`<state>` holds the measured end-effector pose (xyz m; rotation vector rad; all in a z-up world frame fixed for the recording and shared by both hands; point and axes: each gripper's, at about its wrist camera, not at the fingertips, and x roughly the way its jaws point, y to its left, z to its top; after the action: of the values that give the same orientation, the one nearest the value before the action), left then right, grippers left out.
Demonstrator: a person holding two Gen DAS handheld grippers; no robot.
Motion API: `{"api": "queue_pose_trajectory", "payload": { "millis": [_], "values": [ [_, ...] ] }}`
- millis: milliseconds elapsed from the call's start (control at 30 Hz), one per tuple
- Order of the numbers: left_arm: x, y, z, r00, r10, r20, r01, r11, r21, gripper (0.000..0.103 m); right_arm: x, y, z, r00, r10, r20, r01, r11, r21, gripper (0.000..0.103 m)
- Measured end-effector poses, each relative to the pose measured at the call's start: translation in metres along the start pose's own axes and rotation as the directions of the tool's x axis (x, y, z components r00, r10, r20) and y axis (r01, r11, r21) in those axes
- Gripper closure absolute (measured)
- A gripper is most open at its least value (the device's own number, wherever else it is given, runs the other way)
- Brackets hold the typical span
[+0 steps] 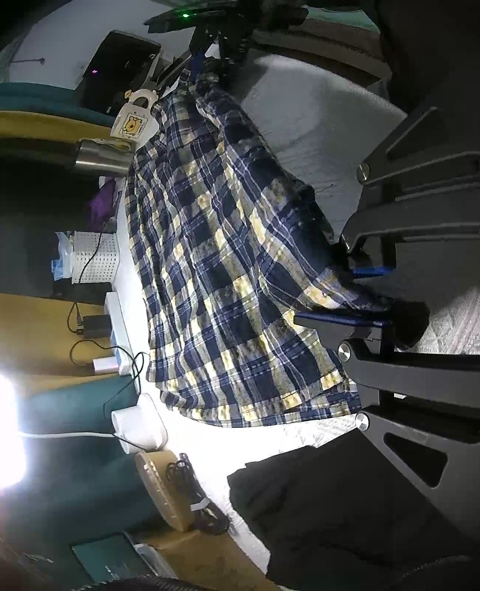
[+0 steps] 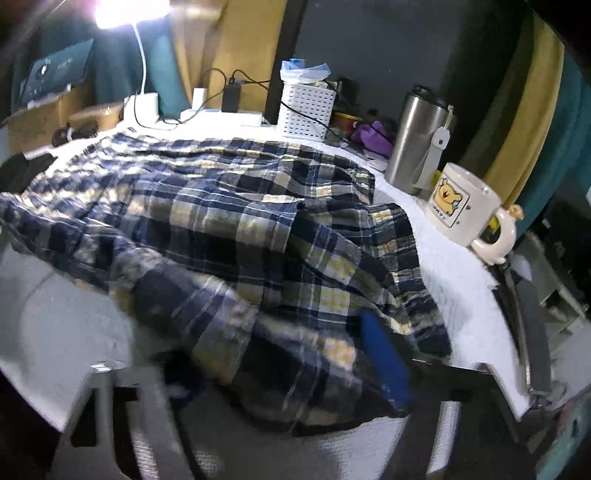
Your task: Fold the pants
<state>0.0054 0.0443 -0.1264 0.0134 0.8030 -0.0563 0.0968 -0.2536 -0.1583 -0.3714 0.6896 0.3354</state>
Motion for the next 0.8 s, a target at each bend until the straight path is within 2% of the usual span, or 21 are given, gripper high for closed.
{"api": "queue_pose_trajectory", "payload": {
  "millis": [67, 100, 133, 233, 500, 567, 800],
  "values": [
    [-0.005, -0.001, 0.003, 1.000, -0.001, 0.013, 0.001, 1.000, 0.008, 0.097, -0.006, -0.001, 0.001, 1.000, 0.015, 0.019, -0.015, 1.000, 0.012, 0.058],
    [-0.009, -0.002, 0.005, 1.000, -0.004, 0.023, 0.004, 1.000, 0.011, 0.097, -0.011, -0.001, 0.002, 0.999, 0.024, 0.032, -0.025, 0.999, 0.024, 0.069],
    [-0.014, -0.003, 0.006, 0.999, -0.007, 0.041, 0.006, 1.000, 0.015, 0.097, -0.014, -0.002, 0.003, 0.999, 0.031, 0.042, -0.032, 0.999, 0.036, 0.075],
    [-0.027, -0.005, 0.010, 0.997, -0.016, 0.074, 0.014, 1.000, 0.024, 0.097, -0.025, -0.004, 0.006, 0.997, 0.033, 0.069, -0.037, 0.998, 0.056, 0.081],
    [-0.059, -0.012, 0.013, 0.988, -0.064, 0.141, 0.059, 0.997, 0.043, 0.097, -0.061, -0.012, 0.012, 0.991, 0.003, 0.130, -0.017, 0.994, 0.105, 0.081],
    [-0.063, -0.013, 0.013, 0.985, -0.089, 0.147, 0.083, 0.995, 0.047, 0.097, -0.071, -0.014, 0.014, 0.989, -0.001, 0.148, -0.016, 0.994, 0.111, 0.086],
    [-0.060, -0.014, 0.007, 0.984, -0.153, 0.092, 0.150, 0.988, 0.042, 0.096, -0.102, -0.011, 0.024, 0.978, -0.021, 0.205, -0.001, 0.994, 0.106, 0.088]
  ]
}}
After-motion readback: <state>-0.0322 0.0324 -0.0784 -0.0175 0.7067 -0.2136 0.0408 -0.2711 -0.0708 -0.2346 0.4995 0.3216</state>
